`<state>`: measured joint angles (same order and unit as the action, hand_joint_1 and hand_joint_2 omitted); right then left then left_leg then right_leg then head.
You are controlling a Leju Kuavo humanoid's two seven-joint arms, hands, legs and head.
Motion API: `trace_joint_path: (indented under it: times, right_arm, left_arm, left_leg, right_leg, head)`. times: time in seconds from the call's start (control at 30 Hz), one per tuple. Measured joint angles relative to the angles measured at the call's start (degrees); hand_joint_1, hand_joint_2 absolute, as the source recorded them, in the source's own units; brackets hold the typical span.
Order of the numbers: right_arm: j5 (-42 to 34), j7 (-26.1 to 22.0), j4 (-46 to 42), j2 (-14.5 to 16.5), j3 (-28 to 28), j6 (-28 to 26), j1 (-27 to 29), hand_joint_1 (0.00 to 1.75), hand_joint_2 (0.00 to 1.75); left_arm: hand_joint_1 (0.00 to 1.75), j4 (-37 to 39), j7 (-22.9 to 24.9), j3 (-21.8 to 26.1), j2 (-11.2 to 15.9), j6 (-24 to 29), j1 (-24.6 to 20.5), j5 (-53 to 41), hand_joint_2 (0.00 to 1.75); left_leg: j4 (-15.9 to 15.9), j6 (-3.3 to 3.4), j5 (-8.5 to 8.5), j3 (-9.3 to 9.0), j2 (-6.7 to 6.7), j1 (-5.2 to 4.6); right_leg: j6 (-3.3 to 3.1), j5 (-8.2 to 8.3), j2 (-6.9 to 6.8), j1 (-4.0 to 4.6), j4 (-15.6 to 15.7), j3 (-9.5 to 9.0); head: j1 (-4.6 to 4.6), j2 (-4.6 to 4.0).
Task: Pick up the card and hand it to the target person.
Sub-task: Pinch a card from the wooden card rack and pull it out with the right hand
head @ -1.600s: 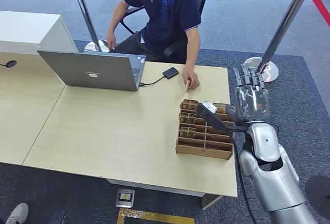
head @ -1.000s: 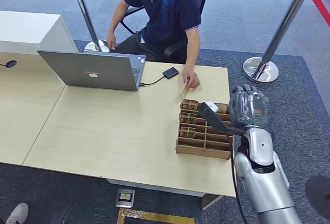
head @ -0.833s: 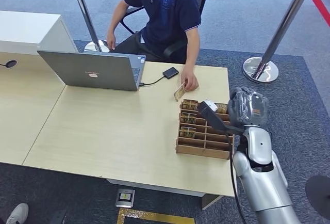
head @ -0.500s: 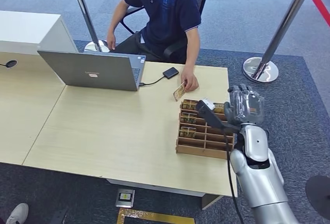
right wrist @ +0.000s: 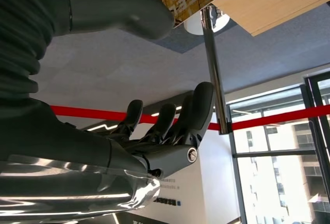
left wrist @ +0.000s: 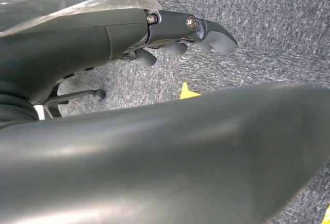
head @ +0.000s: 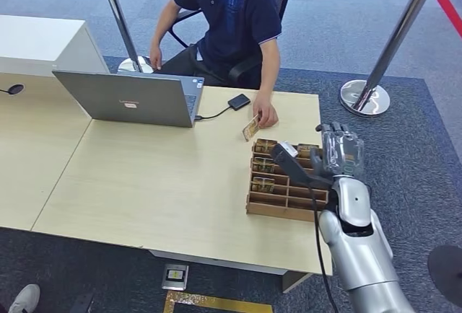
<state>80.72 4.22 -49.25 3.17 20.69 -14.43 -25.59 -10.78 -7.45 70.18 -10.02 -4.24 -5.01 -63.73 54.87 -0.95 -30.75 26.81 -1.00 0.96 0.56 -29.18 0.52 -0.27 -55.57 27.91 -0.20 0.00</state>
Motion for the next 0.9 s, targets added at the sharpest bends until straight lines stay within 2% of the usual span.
trace_joint_path:
  times: [0.2,0.37,0.73,0.83,0.9]
  right_arm:
    - [0.45,-0.73,1.44,0.55,-0.36,-0.01,-0.21,0.64,1.75]
    - [0.70,-1.38,3.49,1.32,-0.36,-0.15,-1.41,0.66,1.75]
    - [1.00,-2.08,8.08,2.85,-0.36,-0.29,-4.37,0.79,1.75]
    - [0.96,-2.08,9.34,3.02,-0.37,-0.56,-5.15,0.90,1.75]
    - [0.93,-2.05,10.12,3.05,-0.37,-0.81,-5.52,0.91,1.75]
  left_arm:
    - [0.00,0.02,-0.01,0.00,-0.13,0.00,-0.02,0.00,0.00]
    - [0.00,0.02,-0.08,0.00,-0.18,0.01,-0.04,0.10,0.00]
    - [0.00,0.02,-0.11,0.00,-0.21,0.04,-0.07,0.28,0.00]
    - [0.00,0.02,-0.13,0.00,-0.21,0.06,-0.07,0.39,0.00]
    - [0.00,0.02,-0.13,0.00,-0.22,0.09,-0.06,0.46,0.00]
  left_leg:
    - [0.00,0.00,0.00,0.00,0.00,0.00]
    - [0.00,0.00,0.00,0.00,0.00,0.00]
    - [0.00,0.00,0.00,0.01,0.00,0.00]
    - [0.00,0.00,0.00,0.01,0.00,0.00]
    - [0.00,0.00,0.00,0.01,0.00,0.00]
  right_leg:
    - [0.00,0.00,0.00,0.00,0.00,0.00]
    - [0.00,0.00,0.00,0.00,-0.01,0.00]
    - [0.00,0.00,0.00,0.00,-0.01,0.00]
    - [0.00,0.00,0.00,0.00,0.00,0.00]
    - [0.00,0.00,0.00,0.00,0.00,0.00]
  head:
    - [-0.01,0.00]
    - [0.00,0.00]
    - [0.00,0.00]
    - [0.00,0.00]
    - [0.00,0.00]
